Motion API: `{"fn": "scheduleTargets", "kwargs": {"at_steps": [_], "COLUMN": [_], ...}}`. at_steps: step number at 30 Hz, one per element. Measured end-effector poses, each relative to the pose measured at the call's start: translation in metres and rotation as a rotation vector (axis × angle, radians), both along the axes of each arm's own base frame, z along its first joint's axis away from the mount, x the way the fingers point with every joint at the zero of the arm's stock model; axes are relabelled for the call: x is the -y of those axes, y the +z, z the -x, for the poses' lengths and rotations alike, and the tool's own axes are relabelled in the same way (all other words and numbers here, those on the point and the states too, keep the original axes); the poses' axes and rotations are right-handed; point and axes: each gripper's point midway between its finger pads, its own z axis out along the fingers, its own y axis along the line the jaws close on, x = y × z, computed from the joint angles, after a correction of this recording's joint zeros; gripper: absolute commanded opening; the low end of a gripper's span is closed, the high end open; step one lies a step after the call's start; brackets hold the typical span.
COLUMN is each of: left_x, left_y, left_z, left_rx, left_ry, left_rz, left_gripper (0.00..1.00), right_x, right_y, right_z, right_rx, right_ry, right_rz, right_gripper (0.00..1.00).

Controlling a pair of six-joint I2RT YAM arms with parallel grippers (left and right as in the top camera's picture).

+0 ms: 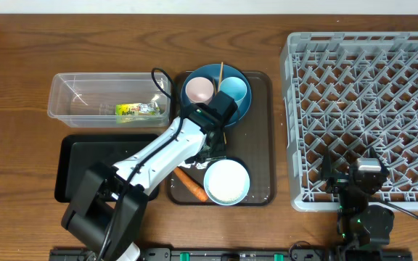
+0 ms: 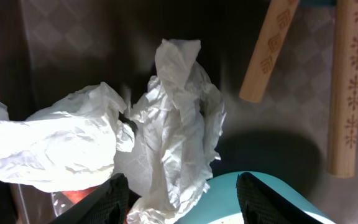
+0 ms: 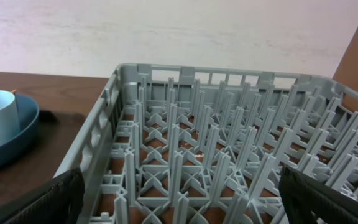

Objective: Sort waste into correct bins and load items into the dishwasher rack
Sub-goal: 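Reach the left gripper to the crumpled tissue and grasp it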

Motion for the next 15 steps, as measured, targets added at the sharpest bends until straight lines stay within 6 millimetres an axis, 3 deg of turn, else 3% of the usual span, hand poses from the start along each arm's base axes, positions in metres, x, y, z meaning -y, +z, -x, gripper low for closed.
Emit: {"fn": "scheduleTargets", "kwargs": {"at_steps": [7, 12, 15], "left_x": [-0.004, -0.009, -0.009], "left_y": [-0.004, -0.010, -0.015], "left_z": [0.002, 0.007, 0.006], "left_rx": [-0.003, -0.014, -0.004], "left_ry": [0.001, 0.001, 0.003], "left_rz": [-0.016, -0.031, -0.026], "left_gripper": [0.58, 0.53, 0.44], "right_x": [0.000, 0.000, 0.000], "right_y": [0.000, 0.000, 0.000], "right_z": [0.000, 0.000, 0.000], "right_rx": [0.000, 0.000, 0.000], "right_ry": [0.000, 0.000, 0.000], "right_rz": [0.000, 0.000, 0.000], "right_gripper": [0.99, 0.99, 0.99]}}
